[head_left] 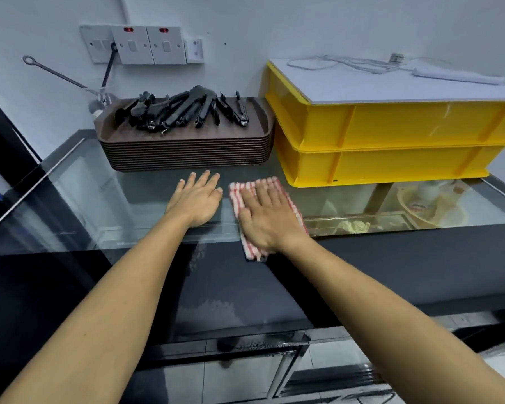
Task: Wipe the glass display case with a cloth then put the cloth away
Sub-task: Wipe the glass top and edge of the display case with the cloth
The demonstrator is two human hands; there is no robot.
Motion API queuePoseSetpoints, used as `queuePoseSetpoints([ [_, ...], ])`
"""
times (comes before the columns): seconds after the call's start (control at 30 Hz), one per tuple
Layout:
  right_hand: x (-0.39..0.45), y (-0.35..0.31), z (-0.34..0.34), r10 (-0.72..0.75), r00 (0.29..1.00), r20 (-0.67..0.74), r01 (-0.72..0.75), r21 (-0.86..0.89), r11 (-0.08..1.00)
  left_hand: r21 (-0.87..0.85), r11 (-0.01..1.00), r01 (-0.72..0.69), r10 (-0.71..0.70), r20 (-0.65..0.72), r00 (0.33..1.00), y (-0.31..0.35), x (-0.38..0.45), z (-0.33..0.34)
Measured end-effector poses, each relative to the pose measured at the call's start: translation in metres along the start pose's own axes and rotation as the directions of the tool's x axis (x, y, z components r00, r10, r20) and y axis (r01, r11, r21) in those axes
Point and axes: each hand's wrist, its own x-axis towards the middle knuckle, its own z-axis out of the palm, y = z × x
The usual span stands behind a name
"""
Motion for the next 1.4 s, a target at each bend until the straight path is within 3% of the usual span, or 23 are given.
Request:
queuePoseSetpoints([
  [0.1,-0.101,-0.004,0.004,-0.258,0.966,0.001,0.258,-0.035,0.966,-0.003,1.000,-0.011,0.011,0.002,1.000,-0.001,-0.002,0.001],
  [0.13,-0.125,0.005,0.002,-0.282,0.959,0.016,0.282,-0.034,0.959,0.001,1.000,-0.011,0.011,-0.001,1.000,0.000,-0.002,0.002],
  [0.27,-0.108,0.063,-0.016,-0.084,0.996,-0.004,0.083,-0.106,0.991,0.003,1.000,0.002,-0.002,0.002,1.000,0.001,-0.003,0.001],
  [0.37,-0.049,0.035,-0.008,0.043,0.999,-0.024,-0.045,-0.082,0.996,0.006,1.000,0.003,-0.003,0.004,1.000,0.002,-0.001,0.001],
  [0.5,-0.060,-0.037,0.010,-0.093,0.996,0.002,0.093,-0.005,0.996,0.015,1.000,-0.015,0.015,0.016,1.000,-0.002,-0.004,0.001],
  [0.63,-0.130,0.006,0.003,-0.255,0.967,0.004,0.255,-0.037,0.966,0.011,0.999,-0.030,0.030,0.026,0.999,-0.004,-0.007,0.001],
  [0.7,-0.125,0.058,-0.010,-0.172,0.985,0.002,0.171,-0.128,0.977,0.011,1.000,-0.027,0.026,0.017,1.000,-0.003,-0.008,0.001],
  [0.8,-0.087,0.110,-0.028,0.126,0.988,-0.087,-0.136,-0.116,0.984,0.018,0.999,-0.029,0.028,0.013,1.000,0.000,-0.012,0.002],
  [0.87,-0.060,0.099,-0.023,0.263,0.961,-0.087,-0.266,-0.032,0.963,0.017,0.999,-0.028,0.028,0.011,1.000,0.000,-0.013,0.002],
  [0.9,-0.052,0.079,-0.017,0.262,0.962,-0.075,-0.264,-0.021,0.964,0.017,0.999,-0.028,0.027,0.010,1.000,0.000,-0.013,0.001],
  [1.0,-0.072,0.012,0.006,-0.019,0.999,-0.036,0.018,-0.027,0.999,0.008,0.999,-0.036,0.035,0.020,0.999,0.000,-0.014,0.001],
  [1.07,-0.116,-0.005,0.009,-0.204,0.979,-0.011,0.204,-0.022,0.979,0.010,0.999,-0.038,0.038,0.009,0.999,0.000,-0.014,0.002],
  [1.13,-0.148,0.010,-0.001,-0.258,0.966,-0.003,0.257,-0.024,0.966,0.000,0.999,-0.035,0.035,0.012,0.999,-0.001,-0.015,0.001],
  [1.2,-0.146,0.052,-0.011,-0.185,0.983,-0.005,0.184,-0.102,0.978,-0.004,1.000,-0.031,0.031,0.011,0.999,0.000,-0.015,0.001],
  [1.3,-0.107,0.095,-0.026,0.085,0.996,-0.011,-0.086,-0.086,0.993,-0.006,1.000,-0.025,0.026,0.013,1.000,0.001,-0.016,0.002],
  [1.4,-0.071,0.065,-0.016,0.133,0.991,-0.018,-0.134,-0.055,0.989,0.002,1.000,-0.023,0.023,0.010,1.000,0.001,-0.014,0.001],
])
